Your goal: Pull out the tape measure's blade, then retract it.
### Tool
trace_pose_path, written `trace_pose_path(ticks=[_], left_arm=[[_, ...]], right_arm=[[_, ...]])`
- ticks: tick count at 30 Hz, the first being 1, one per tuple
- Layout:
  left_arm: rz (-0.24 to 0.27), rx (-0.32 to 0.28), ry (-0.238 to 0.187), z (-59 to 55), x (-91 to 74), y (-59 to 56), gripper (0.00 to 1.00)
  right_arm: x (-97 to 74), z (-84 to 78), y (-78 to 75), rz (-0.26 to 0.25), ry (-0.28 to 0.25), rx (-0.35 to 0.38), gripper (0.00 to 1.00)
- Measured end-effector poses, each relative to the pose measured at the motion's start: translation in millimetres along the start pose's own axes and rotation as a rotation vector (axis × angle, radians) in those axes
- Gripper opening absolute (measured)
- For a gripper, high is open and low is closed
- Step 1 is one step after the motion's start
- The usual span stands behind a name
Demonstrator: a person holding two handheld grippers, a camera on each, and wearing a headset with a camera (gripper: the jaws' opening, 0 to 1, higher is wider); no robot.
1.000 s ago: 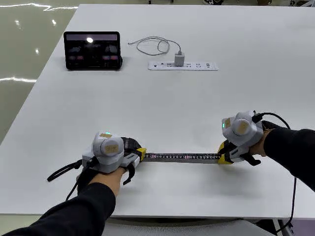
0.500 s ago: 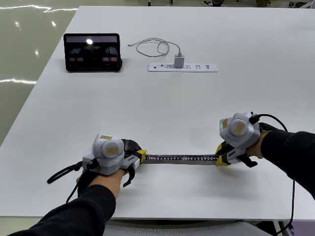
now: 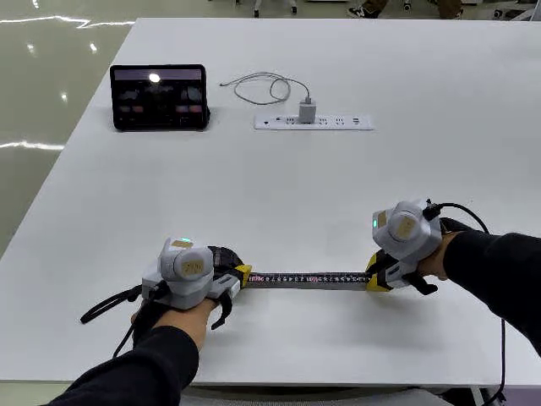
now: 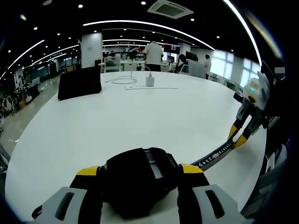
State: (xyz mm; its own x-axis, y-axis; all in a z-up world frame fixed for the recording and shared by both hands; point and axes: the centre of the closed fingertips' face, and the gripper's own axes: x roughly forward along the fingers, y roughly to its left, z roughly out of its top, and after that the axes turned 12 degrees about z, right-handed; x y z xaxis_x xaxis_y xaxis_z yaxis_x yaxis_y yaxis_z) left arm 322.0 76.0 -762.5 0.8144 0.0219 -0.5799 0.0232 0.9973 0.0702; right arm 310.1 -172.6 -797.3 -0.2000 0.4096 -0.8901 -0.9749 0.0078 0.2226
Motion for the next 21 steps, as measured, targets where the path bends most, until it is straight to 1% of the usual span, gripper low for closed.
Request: trace_pose_path(ticks=[7,21], left_arm=[[0.000,0.002,0.001,-0.2,-0.1,0.1,0.61],[-0.001,0.002,0.003,-0.8,0.8,0.5,0.61]], right_arm=[[0.7,2.4,-0.3,-0.006,-0.004,-0.008,0.10],[4.3,8.2,0.3,-0.008,-0.008,0.000,0.10]])
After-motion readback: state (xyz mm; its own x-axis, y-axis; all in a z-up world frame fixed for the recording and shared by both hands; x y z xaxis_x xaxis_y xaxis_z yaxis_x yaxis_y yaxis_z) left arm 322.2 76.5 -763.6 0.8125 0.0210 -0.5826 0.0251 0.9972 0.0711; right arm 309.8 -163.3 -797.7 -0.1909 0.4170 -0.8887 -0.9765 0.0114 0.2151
